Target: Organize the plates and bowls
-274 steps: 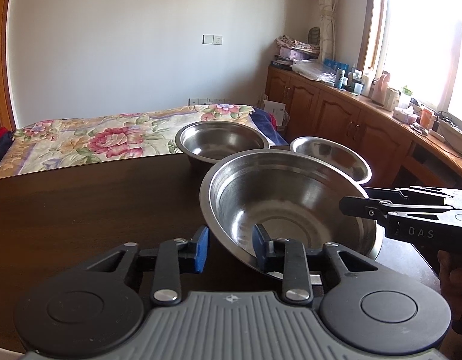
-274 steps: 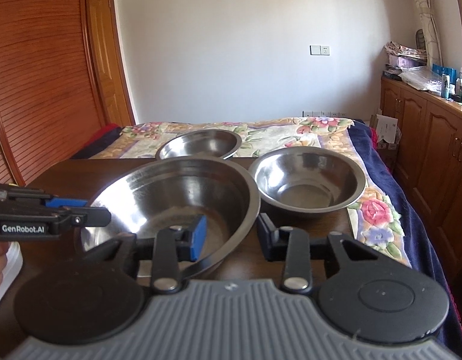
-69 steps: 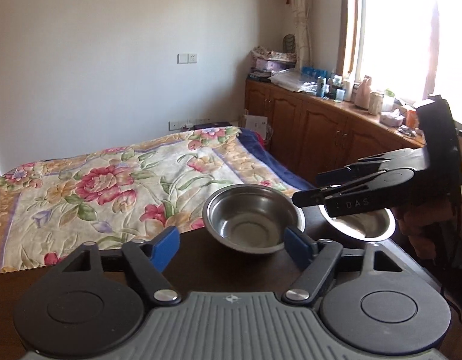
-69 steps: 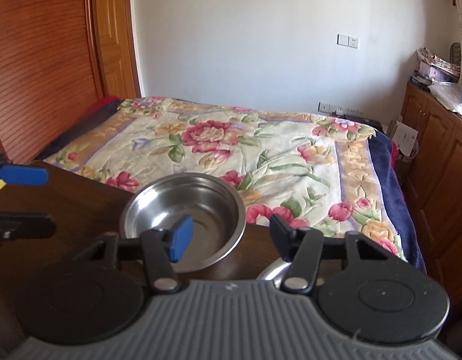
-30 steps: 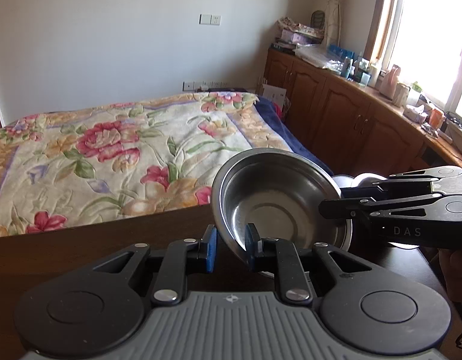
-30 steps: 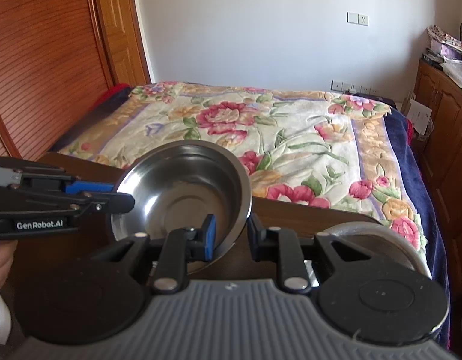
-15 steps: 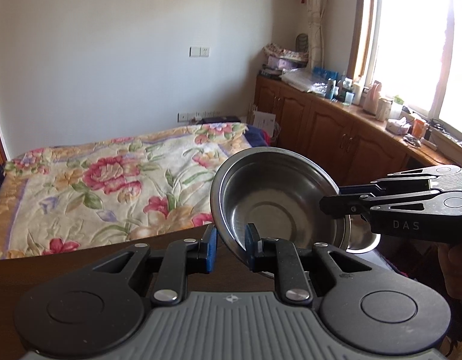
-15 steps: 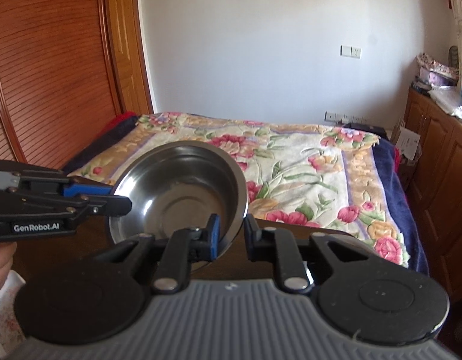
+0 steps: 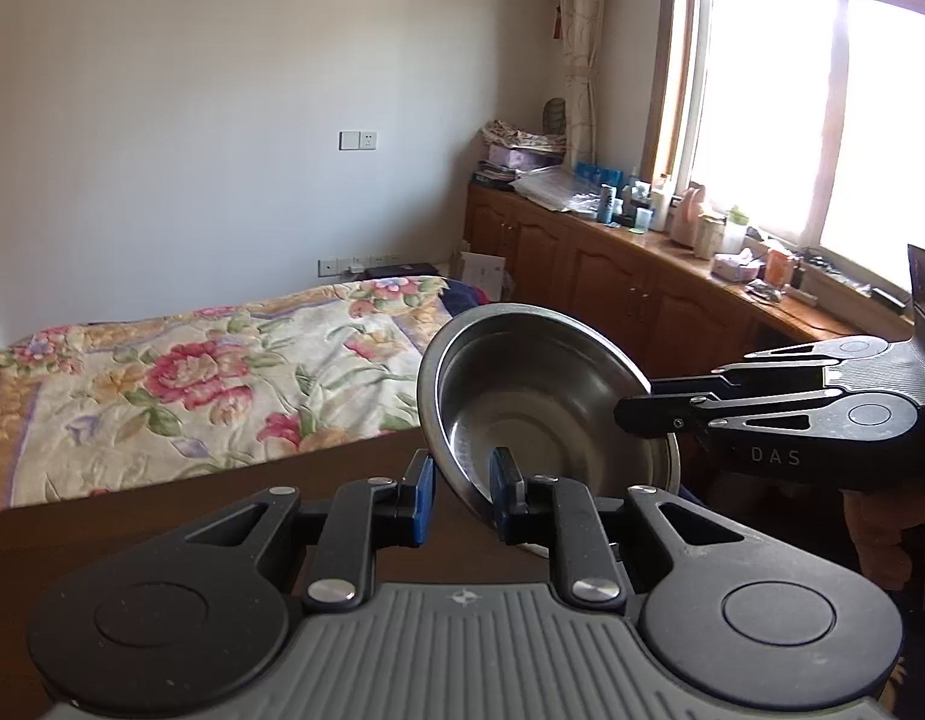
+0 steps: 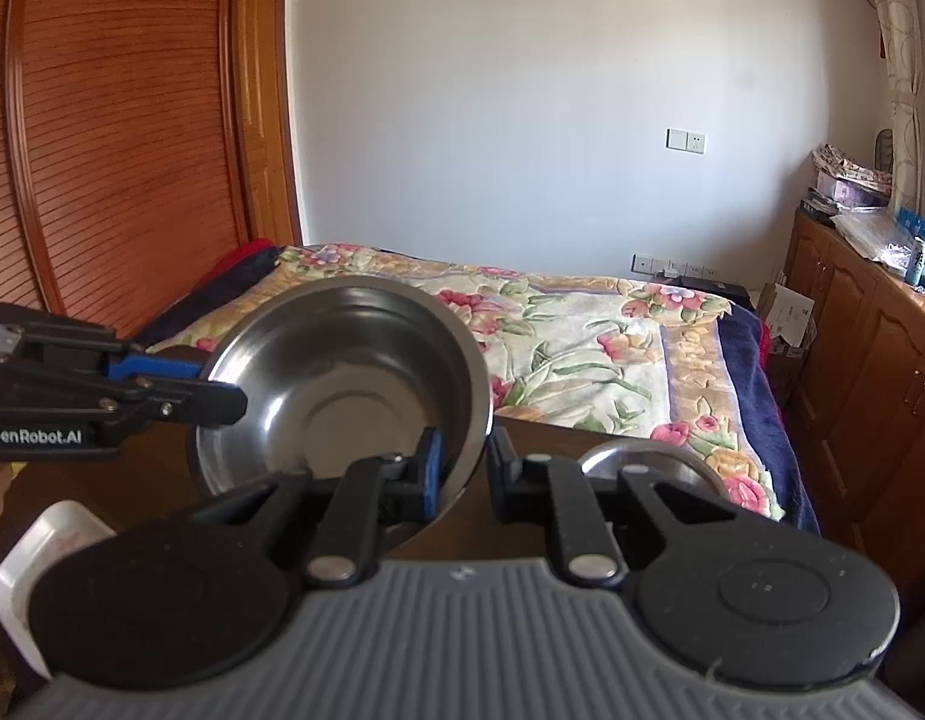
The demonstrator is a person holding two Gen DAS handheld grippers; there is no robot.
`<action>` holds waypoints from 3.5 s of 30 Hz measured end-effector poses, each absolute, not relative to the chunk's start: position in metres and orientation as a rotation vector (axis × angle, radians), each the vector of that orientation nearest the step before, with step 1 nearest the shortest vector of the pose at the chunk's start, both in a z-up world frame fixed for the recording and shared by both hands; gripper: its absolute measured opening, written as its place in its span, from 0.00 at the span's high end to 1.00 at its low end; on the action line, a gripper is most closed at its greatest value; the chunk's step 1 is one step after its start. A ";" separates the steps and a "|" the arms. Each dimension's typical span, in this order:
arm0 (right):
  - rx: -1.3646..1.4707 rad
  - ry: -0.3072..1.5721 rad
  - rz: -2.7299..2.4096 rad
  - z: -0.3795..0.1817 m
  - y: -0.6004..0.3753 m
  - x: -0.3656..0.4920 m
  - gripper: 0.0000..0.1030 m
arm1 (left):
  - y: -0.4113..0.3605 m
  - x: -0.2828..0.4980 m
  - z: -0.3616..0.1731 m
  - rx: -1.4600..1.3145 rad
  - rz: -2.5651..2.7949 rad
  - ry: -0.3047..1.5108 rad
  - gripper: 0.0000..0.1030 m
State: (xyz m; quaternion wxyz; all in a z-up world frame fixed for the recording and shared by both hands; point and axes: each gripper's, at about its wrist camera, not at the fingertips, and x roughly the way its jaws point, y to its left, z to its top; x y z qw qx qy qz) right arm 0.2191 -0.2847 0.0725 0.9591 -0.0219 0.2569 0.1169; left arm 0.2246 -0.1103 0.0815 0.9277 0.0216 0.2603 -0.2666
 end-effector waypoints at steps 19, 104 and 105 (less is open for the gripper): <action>-0.051 0.525 0.275 0.046 -0.266 0.160 0.83 | -0.088 0.154 0.059 0.031 -0.553 0.541 0.80; -0.067 0.495 0.233 0.003 -0.275 0.132 0.92 | -0.096 0.122 -0.002 0.064 -0.509 0.558 0.58; -0.060 0.488 0.221 0.004 -0.280 0.135 0.92 | -0.099 0.125 -0.001 0.067 -0.510 0.557 0.57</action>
